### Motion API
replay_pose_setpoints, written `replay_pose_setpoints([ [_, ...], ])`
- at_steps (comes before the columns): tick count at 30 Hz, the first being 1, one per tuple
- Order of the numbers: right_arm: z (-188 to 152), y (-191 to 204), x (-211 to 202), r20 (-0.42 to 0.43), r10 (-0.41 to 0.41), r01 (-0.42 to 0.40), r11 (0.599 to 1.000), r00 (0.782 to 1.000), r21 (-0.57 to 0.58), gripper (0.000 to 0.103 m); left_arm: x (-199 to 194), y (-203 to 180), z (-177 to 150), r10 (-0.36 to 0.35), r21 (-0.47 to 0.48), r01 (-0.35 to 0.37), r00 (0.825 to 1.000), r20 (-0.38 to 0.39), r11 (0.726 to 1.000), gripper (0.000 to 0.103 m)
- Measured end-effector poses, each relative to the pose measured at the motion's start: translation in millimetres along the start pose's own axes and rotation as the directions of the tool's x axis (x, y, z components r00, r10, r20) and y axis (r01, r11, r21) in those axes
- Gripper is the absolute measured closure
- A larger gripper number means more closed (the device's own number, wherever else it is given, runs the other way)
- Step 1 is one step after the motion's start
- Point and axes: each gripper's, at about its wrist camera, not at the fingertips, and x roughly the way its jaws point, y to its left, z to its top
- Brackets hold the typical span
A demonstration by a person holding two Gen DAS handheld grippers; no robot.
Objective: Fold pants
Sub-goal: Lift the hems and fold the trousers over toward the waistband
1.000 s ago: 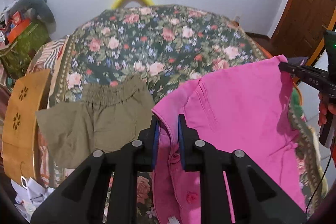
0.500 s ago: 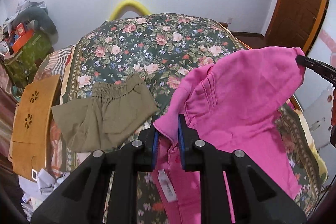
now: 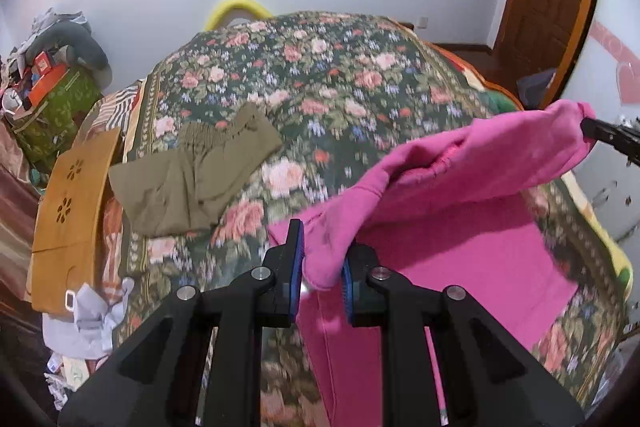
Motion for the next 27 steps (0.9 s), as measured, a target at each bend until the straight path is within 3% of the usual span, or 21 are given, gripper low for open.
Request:
replay_pose_setpoints([
  [14,-90.6,22.9,5.8,-0.097,-0.03,0.025,0.998,0.995,-0.053,0.1,7.3,-3.5,-69.1,0.003,-0.002,-0.003,0.996,-0.085,1.0,0.087],
  [27,-129.7,16.5,-2.2,-0.157,-0.056,0.045,0.996,0.986,-0.073,0.098,-4.6,-7.1,-106.7,0.029,0.017,-0.027,0.993,-0.115,0.999,0.086],
])
